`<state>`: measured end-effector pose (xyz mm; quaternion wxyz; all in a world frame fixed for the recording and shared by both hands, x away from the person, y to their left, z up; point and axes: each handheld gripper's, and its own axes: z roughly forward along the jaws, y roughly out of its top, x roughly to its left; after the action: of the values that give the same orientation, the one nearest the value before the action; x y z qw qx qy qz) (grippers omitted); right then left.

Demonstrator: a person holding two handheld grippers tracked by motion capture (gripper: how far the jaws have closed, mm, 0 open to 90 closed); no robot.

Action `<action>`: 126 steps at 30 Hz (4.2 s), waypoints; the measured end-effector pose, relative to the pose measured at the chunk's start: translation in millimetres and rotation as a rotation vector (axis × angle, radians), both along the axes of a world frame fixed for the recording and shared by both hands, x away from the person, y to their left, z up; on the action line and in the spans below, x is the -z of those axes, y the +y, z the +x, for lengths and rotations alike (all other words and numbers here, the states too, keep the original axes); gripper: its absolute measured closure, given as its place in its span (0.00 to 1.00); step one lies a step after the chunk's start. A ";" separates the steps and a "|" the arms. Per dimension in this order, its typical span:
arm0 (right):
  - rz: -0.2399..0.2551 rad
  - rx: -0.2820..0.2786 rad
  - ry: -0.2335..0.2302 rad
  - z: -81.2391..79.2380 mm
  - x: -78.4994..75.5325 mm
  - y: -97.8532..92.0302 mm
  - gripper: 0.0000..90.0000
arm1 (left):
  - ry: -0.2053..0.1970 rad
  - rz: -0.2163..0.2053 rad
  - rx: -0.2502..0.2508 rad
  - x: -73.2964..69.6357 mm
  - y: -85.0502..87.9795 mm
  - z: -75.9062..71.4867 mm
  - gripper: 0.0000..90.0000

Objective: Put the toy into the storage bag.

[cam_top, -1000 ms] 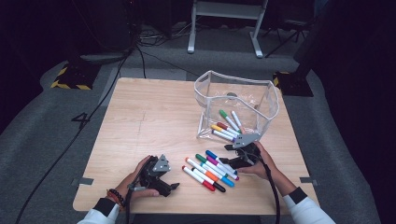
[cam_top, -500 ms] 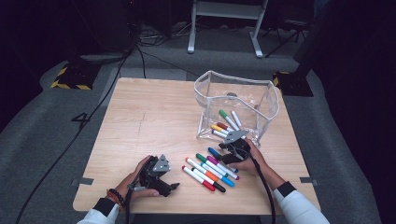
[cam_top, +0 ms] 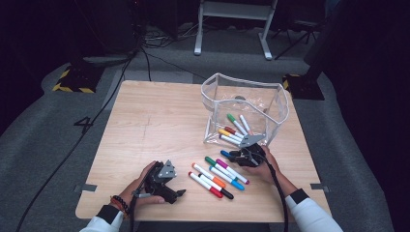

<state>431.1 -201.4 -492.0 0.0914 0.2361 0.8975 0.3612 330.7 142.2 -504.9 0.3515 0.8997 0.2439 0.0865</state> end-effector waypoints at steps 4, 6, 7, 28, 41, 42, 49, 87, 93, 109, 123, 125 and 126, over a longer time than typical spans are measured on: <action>0.001 -0.013 0.006 -6.2 -1.3 -10.9 0.83 | 0.000 -0.001 -0.001 0.0 0.0 -0.1 0.07; 0.020 -0.020 -0.008 -10.6 -6.8 -16.8 0.83 | -0.001 0.001 -0.002 0.0 0.0 -0.2 0.07; 0.029 -0.024 -0.015 -11.8 -9.3 -18.7 0.83 | 0.000 0.000 -0.002 0.0 0.1 -0.4 0.07; 0.179 -0.037 -0.187 -51.5 -97.5 -61.0 0.83 | 0.000 0.000 -0.038 0.0 -2.8 -4.6 0.07; 0.193 -0.065 -0.263 -55.9 -161.9 -59.6 0.83 | 0.001 0.001 -0.034 -0.1 -2.7 -4.2 0.07; 0.197 -0.059 -0.275 -53.8 -170.2 -59.7 0.83 | 0.002 0.001 -0.033 -0.1 -2.7 -4.1 0.07; 0.178 -0.025 -0.314 -33.4 -206.4 -56.9 0.83 | 0.002 0.003 -0.027 -0.1 -2.6 -3.5 0.07; -0.220 0.118 -0.033 99.9 -168.4 -30.5 0.83 | 0.000 0.002 -0.018 0.0 -2.5 -2.5 0.07; -0.268 0.032 0.013 95.2 -166.8 -18.2 0.78 | 0.000 0.002 -0.018 0.0 -2.5 -2.5 0.07; -0.107 0.160 -0.150 70.5 -199.1 -44.1 0.46 | 0.000 0.001 -0.016 0.0 -2.5 -2.4 0.07; 0.055 0.069 -0.211 2.9 -193.2 -56.4 0.43 | 0.000 0.001 -0.016 0.0 -2.5 -2.4 0.07; 0.056 0.044 -0.218 -6.8 -184.9 -54.1 0.42 | 0.000 0.001 -0.016 0.0 -2.5 -2.3 0.07; 0.066 0.024 -0.219 -16.3 -175.3 -51.9 0.42 | 0.000 0.002 -0.016 0.0 -2.5 -2.4 0.07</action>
<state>414.8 -253.3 -316.7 0.1856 0.2087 0.8667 0.4133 328.3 139.6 -504.8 0.3500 0.8980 0.2512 0.0893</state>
